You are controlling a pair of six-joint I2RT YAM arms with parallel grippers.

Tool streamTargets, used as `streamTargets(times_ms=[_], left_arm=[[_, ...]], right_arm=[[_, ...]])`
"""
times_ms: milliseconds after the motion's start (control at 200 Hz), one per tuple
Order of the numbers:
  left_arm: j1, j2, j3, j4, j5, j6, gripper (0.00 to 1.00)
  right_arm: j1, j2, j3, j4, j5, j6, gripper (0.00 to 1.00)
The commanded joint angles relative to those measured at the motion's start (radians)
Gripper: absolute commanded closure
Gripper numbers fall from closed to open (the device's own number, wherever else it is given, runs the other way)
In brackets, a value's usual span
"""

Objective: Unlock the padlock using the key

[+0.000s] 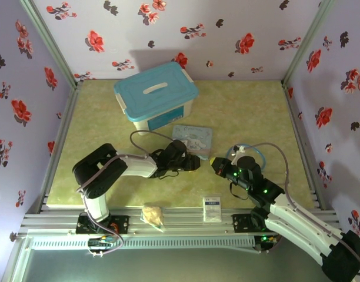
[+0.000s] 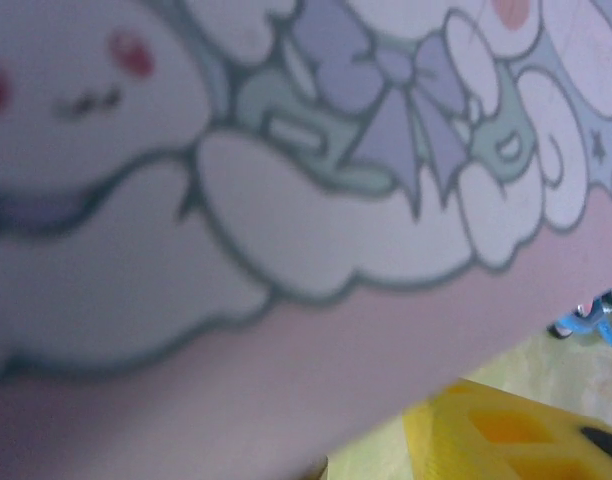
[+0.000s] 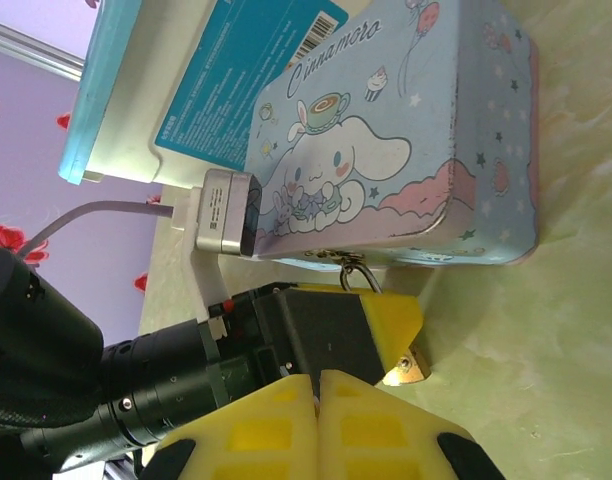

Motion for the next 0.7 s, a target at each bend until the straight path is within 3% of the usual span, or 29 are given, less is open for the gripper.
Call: streamTargets(times_ms=[0, 240, 470, 695], left_arm=[[0.013, 0.070, 0.041, 0.069, 0.042, 0.002, 0.55], [0.027, 0.125, 0.081, 0.126, 0.070, -0.046, 0.68], [-0.002, 0.060, -0.020, 0.118, -0.006, -0.082, 0.61], [-0.043, 0.038, -0.061, 0.111, -0.020, -0.088, 0.63]], right_arm=[[-0.008, -0.013, -0.021, -0.027, 0.036, 0.001, 1.00], [-0.008, -0.012, -0.022, -0.033, 0.034, 0.011, 1.00], [-0.009, -0.019, -0.038, -0.036, 0.034, 0.026, 1.00], [-0.008, -0.024, -0.054, -0.013, 0.022, 0.041, 1.00]])
